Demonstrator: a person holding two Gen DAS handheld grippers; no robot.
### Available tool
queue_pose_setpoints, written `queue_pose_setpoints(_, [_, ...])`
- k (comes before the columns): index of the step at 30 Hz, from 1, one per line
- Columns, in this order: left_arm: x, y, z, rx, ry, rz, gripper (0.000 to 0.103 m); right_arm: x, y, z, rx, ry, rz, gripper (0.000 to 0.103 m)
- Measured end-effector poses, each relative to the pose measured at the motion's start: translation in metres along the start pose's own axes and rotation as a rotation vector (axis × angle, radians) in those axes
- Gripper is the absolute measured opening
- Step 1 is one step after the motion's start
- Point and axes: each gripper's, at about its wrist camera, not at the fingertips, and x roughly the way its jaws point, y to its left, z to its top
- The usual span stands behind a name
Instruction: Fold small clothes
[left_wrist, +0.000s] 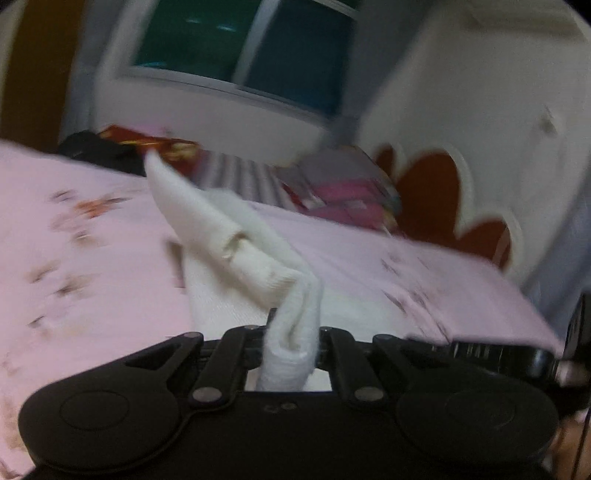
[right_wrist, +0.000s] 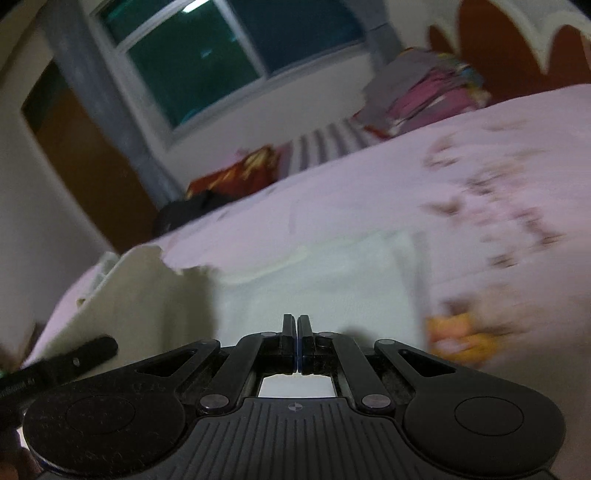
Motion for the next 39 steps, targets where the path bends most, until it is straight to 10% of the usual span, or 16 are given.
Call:
queue_pose_setpoints(4, [0.027, -0.057, -0.013, 0.099, 0.102, -0.035, 0.008, -0.033, -0.046, 0.019, 0.073, -0.023, 0.018, 0.0])
queue_pose_setpoints(7, [0.052, -0.085, -0.035, 0.072, 0.228, -0.153, 0.064, -0.049, -0.074, 0.027, 0.094, -0.002, 0.063, 0.001])
queue_pose_setpoints(8, [0.055, -0.09, -0.041, 0.067, 0.262, -0.165, 0.064, -0.052, -0.078, 0.028, 0.102, 0.007, 0.058, 0.017])
queue_pose_setpoints(9, [0.052, -0.09, -0.043, 0.051, 0.26, -0.177, 0.061, -0.055, -0.084, 0.029, 0.117, 0.01, 0.06, 0.059])
queue_pose_setpoints(10, [0.047, -0.087, -0.042, 0.027, 0.25, -0.189, 0.056, -0.06, -0.088, 0.03, 0.127, -0.006, 0.065, 0.071])
queue_pose_setpoints(15, [0.017, -0.022, -0.016, -0.07, 0.099, -0.054, 0.054, -0.063, -0.084, 0.027, 0.139, 0.003, 0.185, 0.058])
queue_pose_setpoints(21, [0.04, 0.038, -0.006, -0.124, 0.141, 0.056, 0.045, -0.014, -0.049, 0.016, 0.117, 0.126, 0.229, 0.049])
queue_pose_setpoints(39, [0.083, 0.079, -0.011, -0.178, 0.241, -0.082, 0.042, 0.05, -0.032, 0.012, 0.117, 0.237, 0.139, 0.046])
